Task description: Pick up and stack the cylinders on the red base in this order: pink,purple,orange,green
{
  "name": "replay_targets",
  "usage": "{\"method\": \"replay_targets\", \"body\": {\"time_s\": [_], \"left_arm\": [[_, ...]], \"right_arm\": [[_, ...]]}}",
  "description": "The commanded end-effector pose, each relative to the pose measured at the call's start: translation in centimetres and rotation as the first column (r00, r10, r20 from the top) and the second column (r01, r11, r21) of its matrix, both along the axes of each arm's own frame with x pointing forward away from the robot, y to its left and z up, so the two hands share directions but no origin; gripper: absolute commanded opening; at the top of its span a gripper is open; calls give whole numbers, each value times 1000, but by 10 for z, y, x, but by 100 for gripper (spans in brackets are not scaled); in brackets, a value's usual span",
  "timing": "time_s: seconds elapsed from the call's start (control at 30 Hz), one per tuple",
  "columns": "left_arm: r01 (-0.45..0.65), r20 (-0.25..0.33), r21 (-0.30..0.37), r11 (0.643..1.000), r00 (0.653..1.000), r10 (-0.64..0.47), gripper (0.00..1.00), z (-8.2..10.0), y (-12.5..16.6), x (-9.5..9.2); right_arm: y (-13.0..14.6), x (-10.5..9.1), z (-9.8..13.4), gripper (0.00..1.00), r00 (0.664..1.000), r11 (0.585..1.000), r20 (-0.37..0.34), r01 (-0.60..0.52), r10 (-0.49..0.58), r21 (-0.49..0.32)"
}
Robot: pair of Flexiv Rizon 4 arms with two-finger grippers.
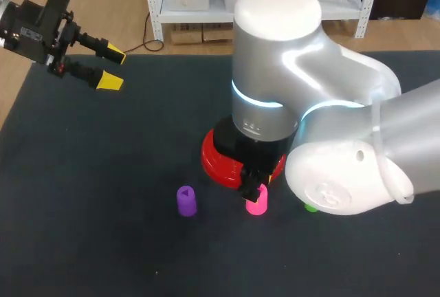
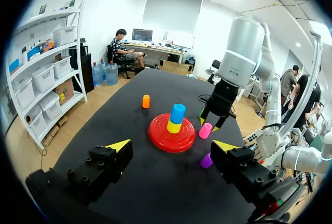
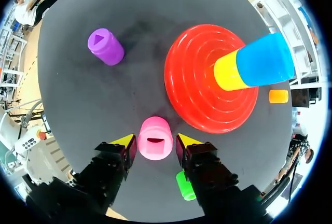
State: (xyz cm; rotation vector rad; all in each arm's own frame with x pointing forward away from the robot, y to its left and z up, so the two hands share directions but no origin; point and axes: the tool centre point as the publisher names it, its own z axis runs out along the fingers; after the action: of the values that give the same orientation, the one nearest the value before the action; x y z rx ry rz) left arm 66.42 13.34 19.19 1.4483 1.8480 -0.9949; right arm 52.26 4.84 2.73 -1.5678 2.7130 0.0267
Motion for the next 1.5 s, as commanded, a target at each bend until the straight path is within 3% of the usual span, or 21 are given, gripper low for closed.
{"method": "replay_targets", "body": {"time_s": [0.03,0.17,0.37,0.5,0.63,0.77,1.03,1.27,1.5], "left_arm": [[-1,4,-3,1000,1000,1,100,-1,1,-1],[-1,4,-3,1000,1000,1,100,-1,1,-1],[-1,4,-3,1000,1000,1,100,-1,1,-1],[-1,4,-3,1000,1000,1,100,-1,1,-1],[-1,4,-3,1000,1000,1,100,-1,1,-1],[-1,4,-3,1000,1000,1,100,-1,1,-1],[-1,4,-3,1000,1000,1,100,-1,1,-1],[-1,4,-3,1000,1000,1,100,-1,1,-1],[-1,4,-3,1000,1000,1,100,-1,1,-1]], "right_arm": [[1,1,1,49,1000,1000,2,0,0,0],[0,0,1,41,1000,1000,2,-3,3,-4],[-2,-2,1,39,1000,1000,-6,4,-4,-10],[-2,0,8,0,1000,1000,5,29,-29,-3],[0,9,39,0,998,999,41,48,-48,25],[0,24,85,0,993,998,102,51,-55,43],[5,75,160,0,986,997,163,32,-42,69],[21,125,154,0,990,998,129,51,-56,42],[30,144,138,0,993,997,87,70,-74,44]]}}
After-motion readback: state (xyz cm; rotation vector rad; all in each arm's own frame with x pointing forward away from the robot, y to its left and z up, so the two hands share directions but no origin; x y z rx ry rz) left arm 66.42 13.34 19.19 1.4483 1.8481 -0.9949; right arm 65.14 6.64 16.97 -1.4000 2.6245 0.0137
